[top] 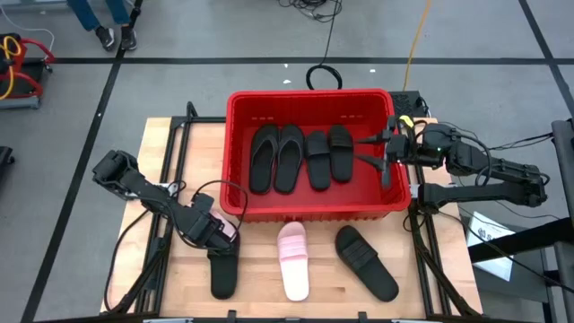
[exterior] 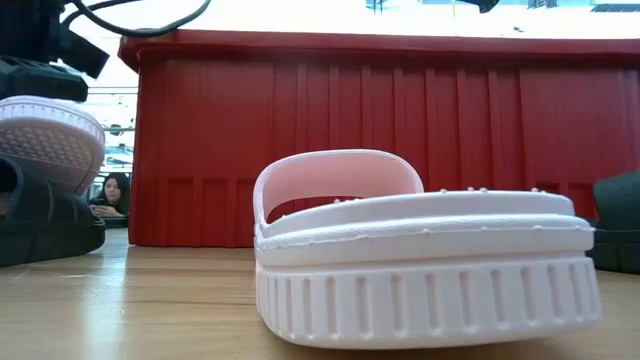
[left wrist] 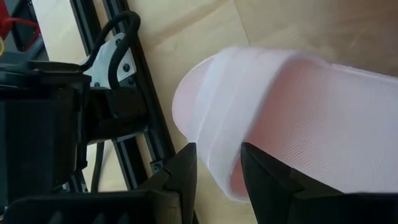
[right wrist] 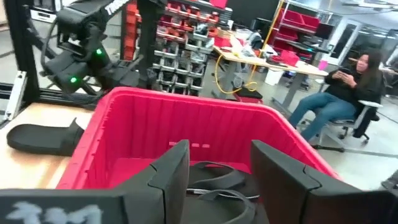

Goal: Pick and place slides into bin
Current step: Put the left pink slide into the red bin

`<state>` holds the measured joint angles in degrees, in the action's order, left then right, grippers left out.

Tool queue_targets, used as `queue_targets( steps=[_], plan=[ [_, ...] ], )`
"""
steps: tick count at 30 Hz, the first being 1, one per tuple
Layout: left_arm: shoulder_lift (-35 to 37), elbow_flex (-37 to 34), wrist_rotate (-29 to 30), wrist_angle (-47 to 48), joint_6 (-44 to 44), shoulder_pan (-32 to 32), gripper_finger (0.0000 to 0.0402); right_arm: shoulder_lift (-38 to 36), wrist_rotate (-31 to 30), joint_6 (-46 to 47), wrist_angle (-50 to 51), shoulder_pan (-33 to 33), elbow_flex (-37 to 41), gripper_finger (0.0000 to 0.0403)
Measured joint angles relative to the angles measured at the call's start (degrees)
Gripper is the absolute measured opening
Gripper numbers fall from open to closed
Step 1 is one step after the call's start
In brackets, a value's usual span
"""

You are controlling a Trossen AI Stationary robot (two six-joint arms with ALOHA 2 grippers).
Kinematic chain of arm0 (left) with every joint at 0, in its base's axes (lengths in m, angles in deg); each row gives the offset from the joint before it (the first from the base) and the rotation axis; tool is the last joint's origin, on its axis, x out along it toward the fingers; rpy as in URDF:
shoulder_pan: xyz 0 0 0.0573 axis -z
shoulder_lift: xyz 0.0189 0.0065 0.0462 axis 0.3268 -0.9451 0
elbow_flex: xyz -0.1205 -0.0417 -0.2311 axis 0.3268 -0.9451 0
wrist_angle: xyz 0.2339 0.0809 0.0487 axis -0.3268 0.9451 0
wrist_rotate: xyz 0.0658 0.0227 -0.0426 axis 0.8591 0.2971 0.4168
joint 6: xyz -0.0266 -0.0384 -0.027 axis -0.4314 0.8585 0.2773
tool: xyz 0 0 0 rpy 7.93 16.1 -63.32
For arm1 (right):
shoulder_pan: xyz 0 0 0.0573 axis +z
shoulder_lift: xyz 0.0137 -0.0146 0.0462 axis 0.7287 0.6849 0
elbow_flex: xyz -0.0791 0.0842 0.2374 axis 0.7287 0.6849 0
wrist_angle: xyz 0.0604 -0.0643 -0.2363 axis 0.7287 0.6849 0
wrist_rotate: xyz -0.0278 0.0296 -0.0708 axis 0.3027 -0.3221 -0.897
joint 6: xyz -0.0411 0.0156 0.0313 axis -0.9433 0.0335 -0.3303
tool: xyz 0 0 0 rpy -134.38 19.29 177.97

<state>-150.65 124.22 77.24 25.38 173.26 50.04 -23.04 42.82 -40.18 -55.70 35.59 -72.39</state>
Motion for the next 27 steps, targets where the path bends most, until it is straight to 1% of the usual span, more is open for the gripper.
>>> queue_targets(
  steps=[9, 23, 27],
  plan=[
    [0.0, -2.2, -0.5, -5.5, 0.0, 1.1, 0.0122, 0.0, -1.1, 0.0, 0.0, 0.0, 0.0, 0.0160],
    [0.0, -2.3, 0.9, -4.4, 0.0, 3.2, 0.0122, 0.0, -1.1, 0.0, 0.0, 0.0, 0.0, 0.0160],
    [0.0, -3.7, 0.6, -4.8, 1.3, 4.1, 0.0122, 0.0, -1.1, 0.0, 0.0, 0.0, 0.0, 0.0160]
  ],
)
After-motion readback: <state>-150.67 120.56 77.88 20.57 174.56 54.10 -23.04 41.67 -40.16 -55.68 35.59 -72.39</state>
